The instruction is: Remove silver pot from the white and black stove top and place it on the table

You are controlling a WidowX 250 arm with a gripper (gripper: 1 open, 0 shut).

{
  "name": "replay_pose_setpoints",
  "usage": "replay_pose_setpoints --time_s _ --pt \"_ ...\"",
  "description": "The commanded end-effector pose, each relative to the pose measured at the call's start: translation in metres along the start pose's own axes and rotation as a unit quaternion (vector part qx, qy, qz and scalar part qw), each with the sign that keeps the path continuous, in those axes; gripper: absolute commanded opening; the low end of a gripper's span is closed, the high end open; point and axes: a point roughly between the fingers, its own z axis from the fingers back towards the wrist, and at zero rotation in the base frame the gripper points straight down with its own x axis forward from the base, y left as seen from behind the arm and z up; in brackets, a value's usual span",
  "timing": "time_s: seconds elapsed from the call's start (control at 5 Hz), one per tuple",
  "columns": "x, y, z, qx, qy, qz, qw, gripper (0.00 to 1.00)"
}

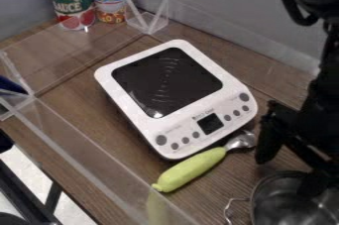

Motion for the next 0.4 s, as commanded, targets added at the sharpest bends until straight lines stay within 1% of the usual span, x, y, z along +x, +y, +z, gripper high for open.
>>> replay_pose_setpoints --time_s 0.0,0.2 --pt "0.0009 0.0033 0.0189 0.006 -0.025 -0.034 0.9991 1.00" --pt "-0.0009 0.0027 0.0214 0.013 -0.025 -0.079 0.9965 1.00"
